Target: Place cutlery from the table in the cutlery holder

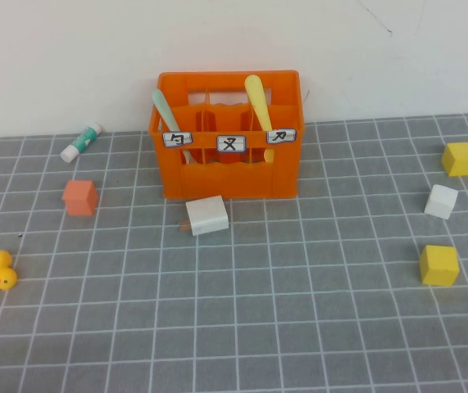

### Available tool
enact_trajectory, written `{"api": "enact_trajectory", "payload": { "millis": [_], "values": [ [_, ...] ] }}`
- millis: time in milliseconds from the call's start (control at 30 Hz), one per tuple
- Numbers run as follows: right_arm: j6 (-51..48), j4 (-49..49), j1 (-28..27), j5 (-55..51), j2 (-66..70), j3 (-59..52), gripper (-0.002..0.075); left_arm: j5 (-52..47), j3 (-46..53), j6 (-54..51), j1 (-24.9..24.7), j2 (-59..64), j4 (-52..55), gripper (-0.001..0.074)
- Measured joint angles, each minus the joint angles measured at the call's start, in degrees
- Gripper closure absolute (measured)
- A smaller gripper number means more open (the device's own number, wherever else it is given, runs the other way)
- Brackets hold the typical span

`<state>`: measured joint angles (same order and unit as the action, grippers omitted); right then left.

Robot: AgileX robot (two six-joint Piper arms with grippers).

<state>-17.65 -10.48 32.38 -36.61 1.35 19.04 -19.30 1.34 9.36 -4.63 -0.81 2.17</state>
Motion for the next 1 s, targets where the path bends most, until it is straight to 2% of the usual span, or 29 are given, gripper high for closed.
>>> {"api": "enact_trajectory", "payload": {
  "millis": [100, 300, 467, 567, 667, 800, 1000],
  "values": [
    [0.00, 0.33, -0.74, 0.26, -0.64, -0.30, 0.0727, 0.00, 0.00, 0.00, 0.00, 0.00, 0.00, 0.0736],
    [0.00, 0.39, -10.18, 5.29, -2.15, -5.74, 0.0727, 0.00, 0.00, 0.00, 0.00, 0.00, -0.11, 0.0736],
    [0.12, 6.30, -19.98, 18.36, -2.15, -14.58, 0.0727, 0.00, 0.00, 0.00, 0.00, 0.00, -0.20, 0.0736],
    [0.12, 10.16, -24.66, 27.32, -2.15, -19.40, 0.0727, 0.00, 0.00, 0.00, 0.00, 0.00, -0.20, 0.0736],
    [0.21, 12.63, -28.06, 31.66, -2.15, -20.56, 0.0727, 0.00, 0.00, 0.00, 0.00, 0.00, -0.20, 0.0736],
    [-0.20, 13.65, -29.93, 32.23, -2.15, -20.60, 0.0727, 0.00, 0.00, 0.00, 0.00, 0.00, -0.20, 0.0736],
    [-0.44, 14.12, -29.93, 32.12, -2.15, -20.60, 0.0727, 0.00, 0.00, 0.10, 0.00, 0.00, -0.20, 0.0736]
  ]
}}
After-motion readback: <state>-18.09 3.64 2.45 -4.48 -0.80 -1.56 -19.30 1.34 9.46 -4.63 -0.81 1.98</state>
